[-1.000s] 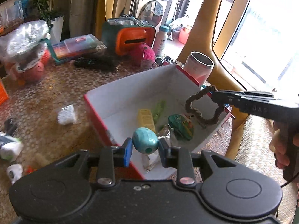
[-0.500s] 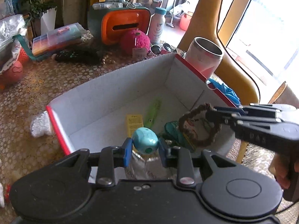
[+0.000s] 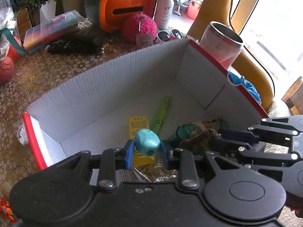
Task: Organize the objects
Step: 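Carry the teal ball and coiled cord into the shoebox and open both tools, then withdraw both tools from the shoebox toward the white plush and beige cylinder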
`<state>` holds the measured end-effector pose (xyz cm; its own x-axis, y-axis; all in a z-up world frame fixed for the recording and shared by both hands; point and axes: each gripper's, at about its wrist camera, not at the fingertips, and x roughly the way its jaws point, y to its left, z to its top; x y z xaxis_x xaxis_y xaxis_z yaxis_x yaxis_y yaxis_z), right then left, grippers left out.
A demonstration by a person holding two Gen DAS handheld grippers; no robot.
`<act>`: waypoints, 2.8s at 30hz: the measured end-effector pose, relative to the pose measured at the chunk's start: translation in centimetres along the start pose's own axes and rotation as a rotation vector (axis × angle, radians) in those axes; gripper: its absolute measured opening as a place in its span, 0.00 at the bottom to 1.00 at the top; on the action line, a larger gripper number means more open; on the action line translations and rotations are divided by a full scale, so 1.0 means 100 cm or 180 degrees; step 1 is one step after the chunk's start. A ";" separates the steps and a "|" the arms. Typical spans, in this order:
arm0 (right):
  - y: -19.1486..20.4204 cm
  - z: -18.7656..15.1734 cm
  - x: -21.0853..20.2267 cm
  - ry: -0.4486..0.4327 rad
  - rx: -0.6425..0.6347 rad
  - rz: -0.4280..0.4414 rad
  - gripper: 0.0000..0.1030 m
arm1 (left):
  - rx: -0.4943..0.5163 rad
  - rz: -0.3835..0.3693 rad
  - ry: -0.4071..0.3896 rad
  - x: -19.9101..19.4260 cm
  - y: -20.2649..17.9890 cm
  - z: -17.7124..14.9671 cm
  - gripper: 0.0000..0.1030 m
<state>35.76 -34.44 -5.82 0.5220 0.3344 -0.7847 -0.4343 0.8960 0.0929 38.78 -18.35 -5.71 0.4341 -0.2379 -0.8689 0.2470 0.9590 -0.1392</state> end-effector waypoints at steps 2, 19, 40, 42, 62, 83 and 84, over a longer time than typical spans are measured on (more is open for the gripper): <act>0.002 -0.002 0.003 0.0021 -0.0031 -0.0020 0.14 | -0.0002 0.0003 0.0036 0.004 0.001 0.002 0.27; 0.003 -0.002 -0.004 0.0019 0.0064 -0.0059 0.14 | -0.0015 0.0013 0.0128 0.013 0.003 0.001 0.31; 0.027 -0.009 -0.066 -0.0275 0.0135 0.0055 0.26 | 0.0044 -0.0105 -0.0182 -0.065 -0.004 -0.031 0.45; 0.032 -0.011 -0.073 -0.0298 0.0139 0.0058 0.26 | 0.0061 -0.0114 -0.0229 -0.077 -0.004 -0.036 0.46; 0.110 -0.034 -0.120 -0.0545 -0.0049 0.0343 0.48 | -0.0091 -0.0046 -0.0558 -0.175 0.055 -0.123 0.54; 0.198 -0.043 -0.104 -0.0478 -0.0201 0.0604 0.65 | -0.0427 0.0255 -0.0613 -0.216 0.145 -0.199 0.82; 0.202 -0.043 -0.102 -0.0468 -0.0209 0.0614 0.65 | -0.0432 0.0278 -0.0622 -0.218 0.149 -0.202 0.84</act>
<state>18.54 -21.05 1.42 0.5240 0.5405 -0.6582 -0.5804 0.7922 0.1885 15.52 4.24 1.52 0.6113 -0.1658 -0.7738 0.0884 0.9860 -0.1414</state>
